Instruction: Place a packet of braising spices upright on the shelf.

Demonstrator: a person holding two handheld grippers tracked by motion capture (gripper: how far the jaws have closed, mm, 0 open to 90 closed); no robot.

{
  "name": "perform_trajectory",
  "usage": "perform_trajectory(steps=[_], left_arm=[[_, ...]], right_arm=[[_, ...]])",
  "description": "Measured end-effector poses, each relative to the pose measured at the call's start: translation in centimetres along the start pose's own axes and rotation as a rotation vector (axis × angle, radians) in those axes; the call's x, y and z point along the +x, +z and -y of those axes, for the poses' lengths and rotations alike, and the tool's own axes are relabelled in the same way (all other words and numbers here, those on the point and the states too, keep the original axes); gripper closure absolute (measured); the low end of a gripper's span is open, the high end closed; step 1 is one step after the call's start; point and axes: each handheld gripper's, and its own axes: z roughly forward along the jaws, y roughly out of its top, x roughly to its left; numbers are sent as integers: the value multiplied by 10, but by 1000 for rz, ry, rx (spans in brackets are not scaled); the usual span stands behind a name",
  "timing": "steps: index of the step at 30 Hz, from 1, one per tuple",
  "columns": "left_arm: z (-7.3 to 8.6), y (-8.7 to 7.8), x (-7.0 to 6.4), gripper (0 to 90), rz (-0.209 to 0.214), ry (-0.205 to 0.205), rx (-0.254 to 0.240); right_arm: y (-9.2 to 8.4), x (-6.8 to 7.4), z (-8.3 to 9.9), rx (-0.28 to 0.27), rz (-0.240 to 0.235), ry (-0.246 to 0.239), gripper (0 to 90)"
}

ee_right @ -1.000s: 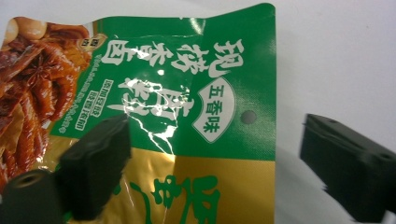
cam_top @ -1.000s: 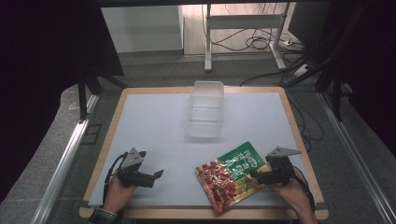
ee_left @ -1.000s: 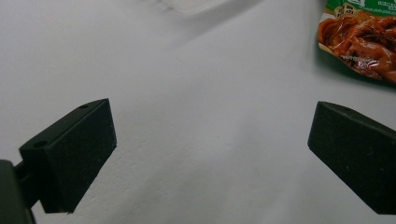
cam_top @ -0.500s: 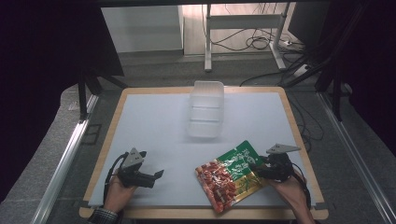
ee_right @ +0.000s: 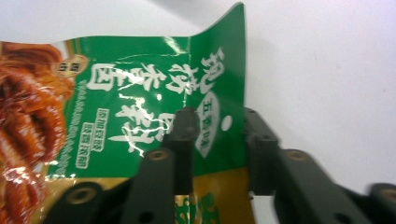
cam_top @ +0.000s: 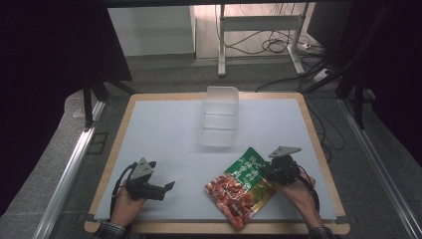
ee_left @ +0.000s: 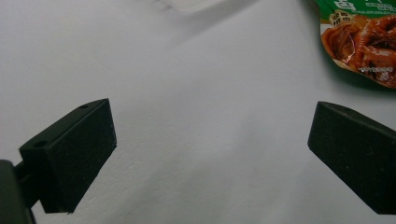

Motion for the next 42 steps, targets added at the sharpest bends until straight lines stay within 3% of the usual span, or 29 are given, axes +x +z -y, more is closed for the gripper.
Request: perform_trajectory(steps=[2,7,17,19,26,36,42], left_arm=[[0,0,0,10,0,0,0],[0,0,0,10,-2,1,-1],[0,-1,0,10,-4,-2,-7],[0,-1,0,10,-5,-2,-7],[0,-2,1,10,-7,-4,-12],[0,-3,1,10,-10,-9,-17],[0,-4,1,10,-12,-9,-21]], right_arm=[[5,1,-5,13,-3,-7,821],[9,5,-11,22,-34,-3,894],[2,4,-14,0,-66,12,894],[-1,7,-17,-10,-69,-9,893],[-9,9,-25,-32,-86,-8,894],[-28,7,-49,-64,-180,21,894],[-42,11,-65,-93,-228,1,894]])
